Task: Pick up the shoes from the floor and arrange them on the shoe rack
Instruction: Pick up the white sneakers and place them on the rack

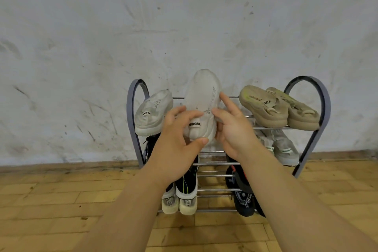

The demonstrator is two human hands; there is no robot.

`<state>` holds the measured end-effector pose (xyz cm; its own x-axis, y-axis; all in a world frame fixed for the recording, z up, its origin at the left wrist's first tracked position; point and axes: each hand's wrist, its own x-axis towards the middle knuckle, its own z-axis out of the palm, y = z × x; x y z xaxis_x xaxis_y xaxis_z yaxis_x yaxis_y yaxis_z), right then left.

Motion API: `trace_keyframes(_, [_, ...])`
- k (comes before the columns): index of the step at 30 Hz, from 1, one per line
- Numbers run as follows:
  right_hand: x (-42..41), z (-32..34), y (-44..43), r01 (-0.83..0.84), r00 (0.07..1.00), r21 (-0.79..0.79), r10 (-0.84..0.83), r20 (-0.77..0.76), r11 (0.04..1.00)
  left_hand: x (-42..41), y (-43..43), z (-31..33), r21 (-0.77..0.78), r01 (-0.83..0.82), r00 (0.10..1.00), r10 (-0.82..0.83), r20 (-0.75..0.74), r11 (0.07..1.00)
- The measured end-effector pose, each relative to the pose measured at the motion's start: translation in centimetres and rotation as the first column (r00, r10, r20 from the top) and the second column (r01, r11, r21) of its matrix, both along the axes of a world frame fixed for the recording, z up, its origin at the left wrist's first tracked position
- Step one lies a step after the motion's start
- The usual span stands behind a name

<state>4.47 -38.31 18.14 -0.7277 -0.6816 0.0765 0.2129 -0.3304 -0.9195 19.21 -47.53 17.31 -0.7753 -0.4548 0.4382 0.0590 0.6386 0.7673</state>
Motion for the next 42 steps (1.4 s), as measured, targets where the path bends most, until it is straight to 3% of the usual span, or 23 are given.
trace_keyframes(5, [-1.9,1.7,-3.3,0.044,0.998,0.047,-0.041,-0.055,0.998,-0.4,-3.3,-0.2,-0.084,-0.181,0.983,0.183,0.016,0.98])
trace_keyframes(7, [-2.8,1.2,-4.3,0.13,0.962,0.22,-0.069,-0.265,0.967,-0.4,-5.4,-1.0,-0.17,-0.372,0.922,0.384,0.046,0.913])
trace_keyframes(9, [-3.4,0.0,-4.8,0.285,0.825,0.412,-0.002,-0.565,0.866,-0.4,-7.3,-1.8,-0.262,-0.514,0.824,0.555,0.114,0.817])
trace_keyframes(10, [-3.5,-0.4,-4.7,0.342,0.773,0.452,0.027,-0.634,0.824,-0.4,-8.2,-2.1,-0.306,-0.545,0.783,0.604,0.147,0.781])
trace_keyframes(12, [-3.7,-0.9,-4.6,0.272,0.799,0.464,0.071,-0.598,0.843,-0.5,-9.6,-2.7,-0.362,-0.559,0.736,0.648,0.197,0.746])
trace_keyframes(14, [-4.1,-1.1,-4.6,0.146,0.811,0.509,0.192,-0.553,0.848,-0.5,-10.5,-3.1,-0.385,-0.561,0.716,0.663,0.219,0.733])
trace_keyframes(16, [-4.4,-1.5,-4.9,0.161,0.722,0.599,0.32,-0.613,0.784,-0.5,-11.1,-3.4,-0.337,-0.541,0.746,0.625,0.232,0.771])
trace_keyframes(18, [-4.8,-2.6,-5.3,0.213,0.661,0.63,0.365,-0.655,0.747,-0.2,-11.5,-3.4,-0.16,-0.468,0.827,0.494,0.267,0.869])
trace_keyframes(21, [-4.9,-3.2,-5.6,0.217,0.666,0.596,0.329,-0.669,0.773,0.4,-12.5,-2.8,0.017,-0.353,0.886,0.328,0.329,0.935])
trace_keyframes(28, [-3.8,-4.0,-7.1,0.263,0.627,0.564,0.305,-0.716,0.783,1.0,-13.2,-3.3,-0.08,-0.385,0.874,0.391,0.288,0.919])
trace_keyframes(37, [-3.1,-4.7,-7.8,0.267,0.629,0.566,0.304,-0.715,0.78,0.0,-13.1,-4.5,-0.025,-0.46,0.867,0.455,0.204,0.888])
trace_keyframes(42, [-2.0,-4.4,-7.8,0.325,0.537,0.589,0.368,-0.759,0.74,-0.2,-13.0,-4.6,-0.013,-0.468,0.864,0.461,0.203,0.884])
